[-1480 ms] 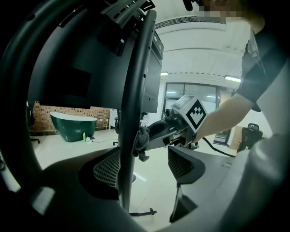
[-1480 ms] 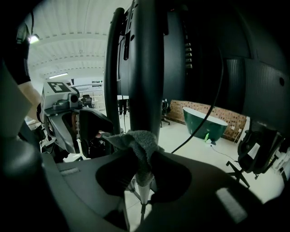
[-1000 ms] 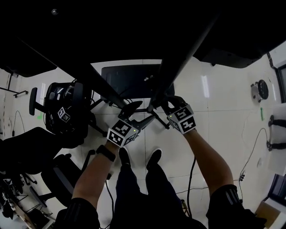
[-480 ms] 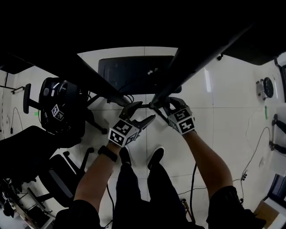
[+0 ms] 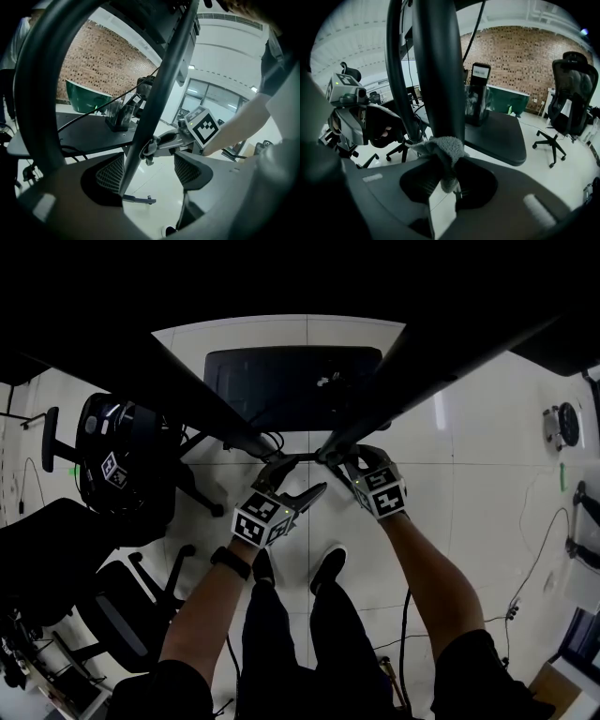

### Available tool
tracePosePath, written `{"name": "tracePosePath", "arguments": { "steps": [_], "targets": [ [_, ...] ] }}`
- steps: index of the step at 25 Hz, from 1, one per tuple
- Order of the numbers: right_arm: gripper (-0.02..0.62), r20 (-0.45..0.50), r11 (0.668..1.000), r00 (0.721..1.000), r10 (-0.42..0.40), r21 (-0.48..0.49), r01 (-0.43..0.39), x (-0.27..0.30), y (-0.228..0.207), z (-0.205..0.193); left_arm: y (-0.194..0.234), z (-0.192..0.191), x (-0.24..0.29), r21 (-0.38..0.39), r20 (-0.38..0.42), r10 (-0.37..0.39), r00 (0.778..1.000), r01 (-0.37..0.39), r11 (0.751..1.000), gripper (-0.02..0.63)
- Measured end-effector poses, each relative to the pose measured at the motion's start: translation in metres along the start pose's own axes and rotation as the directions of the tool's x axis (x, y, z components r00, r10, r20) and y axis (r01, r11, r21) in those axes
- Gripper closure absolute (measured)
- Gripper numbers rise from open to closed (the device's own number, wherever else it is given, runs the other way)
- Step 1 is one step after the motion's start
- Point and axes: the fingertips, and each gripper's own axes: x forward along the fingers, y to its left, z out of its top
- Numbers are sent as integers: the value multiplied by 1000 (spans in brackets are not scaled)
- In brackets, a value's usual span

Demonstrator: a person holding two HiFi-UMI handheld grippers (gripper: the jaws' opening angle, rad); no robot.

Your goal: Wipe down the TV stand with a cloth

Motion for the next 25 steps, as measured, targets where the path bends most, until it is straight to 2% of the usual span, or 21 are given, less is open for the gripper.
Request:
{"name": "tracePosePath", "arguments": {
  "steps": [6,11,13,18,22,25],
  "targets": [
    [525,22,998,998,58,-12,-57,-19,32,-1,-19,5,-9,-11,23,4,1000,-3,1000,245],
    [525,86,993,989,120,-6,-120,-83,80,18,-64,21,-48,-10,40,7,999,-6,1000,245],
    [525,131,992,983,130,-16,-129,-114,92,34,-82,38,-72,2,74,21,997,-21,1000,247],
    [525,281,993,953,112,-76,-94,-197,92,99,-113,103,-129,73,174,80,982,-94,993,249],
    [525,378,996,922,87,-43,-76,-260,99,142,-155,146,-175,160,235,84,968,-124,979,252],
    [525,440,997,895,77,-16,-78,-304,112,161,-183,172,-206,187,281,86,956,-142,972,261]
  ]
}}
